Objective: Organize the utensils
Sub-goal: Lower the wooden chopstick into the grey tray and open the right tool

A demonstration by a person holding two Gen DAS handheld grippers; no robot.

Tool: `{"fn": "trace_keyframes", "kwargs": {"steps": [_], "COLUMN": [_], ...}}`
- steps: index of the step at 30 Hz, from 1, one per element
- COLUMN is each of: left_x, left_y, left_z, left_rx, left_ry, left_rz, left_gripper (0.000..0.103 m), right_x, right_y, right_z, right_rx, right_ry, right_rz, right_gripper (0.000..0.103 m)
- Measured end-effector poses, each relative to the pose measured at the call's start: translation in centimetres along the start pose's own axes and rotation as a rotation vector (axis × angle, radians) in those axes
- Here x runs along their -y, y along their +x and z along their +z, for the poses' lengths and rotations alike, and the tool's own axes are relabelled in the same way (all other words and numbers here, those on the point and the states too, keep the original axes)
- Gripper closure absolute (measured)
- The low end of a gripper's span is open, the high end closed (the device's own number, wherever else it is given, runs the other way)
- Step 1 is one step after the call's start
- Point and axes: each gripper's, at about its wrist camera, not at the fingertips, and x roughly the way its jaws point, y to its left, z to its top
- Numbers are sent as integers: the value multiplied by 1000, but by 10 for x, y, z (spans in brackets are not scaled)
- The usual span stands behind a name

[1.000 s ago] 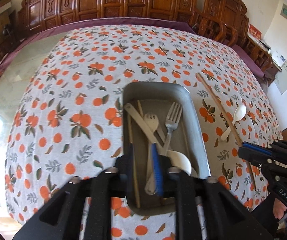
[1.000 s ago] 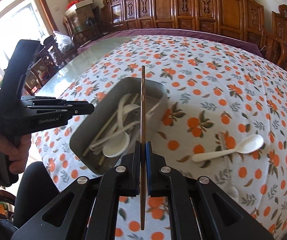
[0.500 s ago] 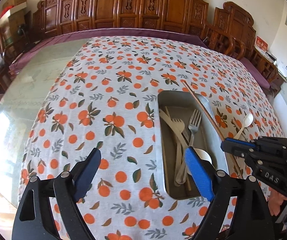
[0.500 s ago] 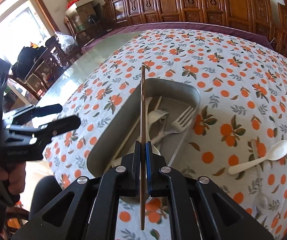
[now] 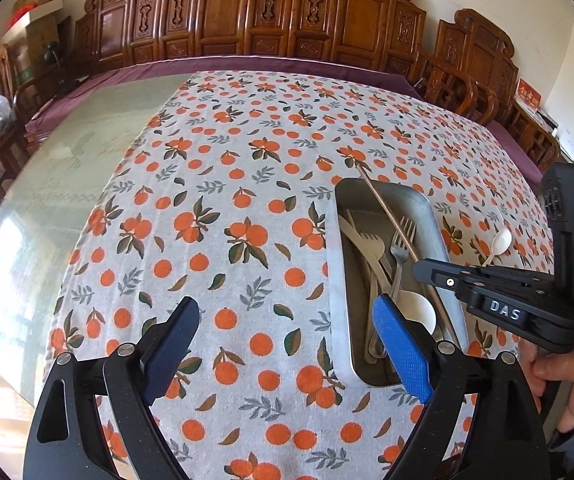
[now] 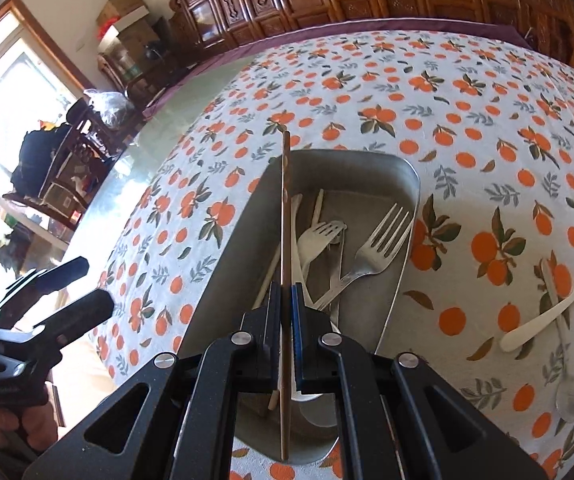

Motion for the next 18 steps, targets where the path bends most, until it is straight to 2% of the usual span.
{"fn": "trace_keyframes", "kwargs": {"steps": [11, 18], "left_x": [0, 6], "left_y": [0, -2], "left_z": [-2, 0], "left_rx": [-6, -1], "left_ry": [3, 10], "left_rz": [11, 7], "left_gripper": [18, 18], "right_x": [0, 2], "right_y": [18, 7], "right_z": [-7, -3], "right_rx": [-31, 7], "right_ry": [-5, -29], "right_rz": [-17, -6], "right_gripper": [97, 93]}}
